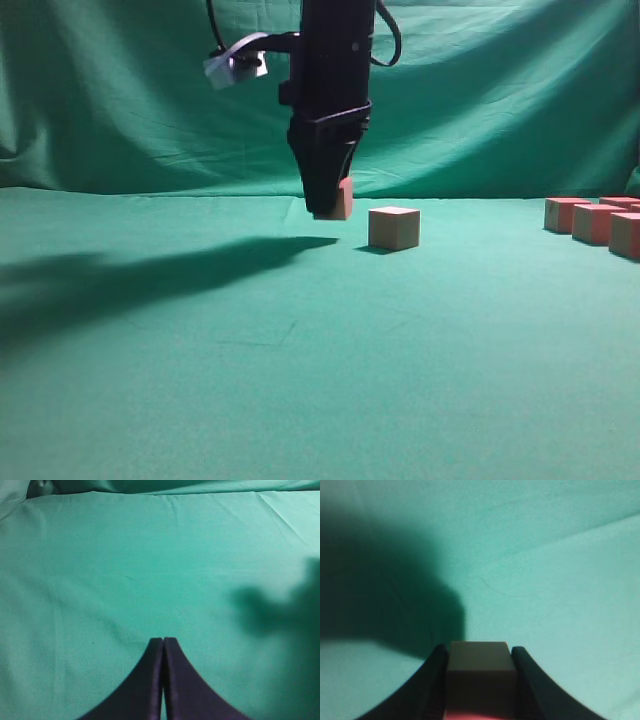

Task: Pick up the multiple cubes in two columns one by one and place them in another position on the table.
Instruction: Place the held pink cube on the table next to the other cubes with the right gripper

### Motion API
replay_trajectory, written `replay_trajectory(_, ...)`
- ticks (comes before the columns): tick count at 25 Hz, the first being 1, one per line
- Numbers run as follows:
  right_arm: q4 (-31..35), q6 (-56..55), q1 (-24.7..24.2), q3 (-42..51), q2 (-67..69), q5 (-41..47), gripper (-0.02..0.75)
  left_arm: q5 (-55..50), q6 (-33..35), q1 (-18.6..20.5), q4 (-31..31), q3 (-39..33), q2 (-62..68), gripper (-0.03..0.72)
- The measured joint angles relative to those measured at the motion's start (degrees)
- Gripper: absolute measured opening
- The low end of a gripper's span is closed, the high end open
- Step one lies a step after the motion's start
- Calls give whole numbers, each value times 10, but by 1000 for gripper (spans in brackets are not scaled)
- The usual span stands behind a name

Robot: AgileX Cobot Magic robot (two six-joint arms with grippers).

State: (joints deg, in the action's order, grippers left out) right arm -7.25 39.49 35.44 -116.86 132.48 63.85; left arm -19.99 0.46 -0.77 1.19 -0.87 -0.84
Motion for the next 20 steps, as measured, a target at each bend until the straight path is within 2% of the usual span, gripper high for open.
replay_trajectory(20,26,17,-9,0,19,6,261,0,0,0,0,0,0,0)
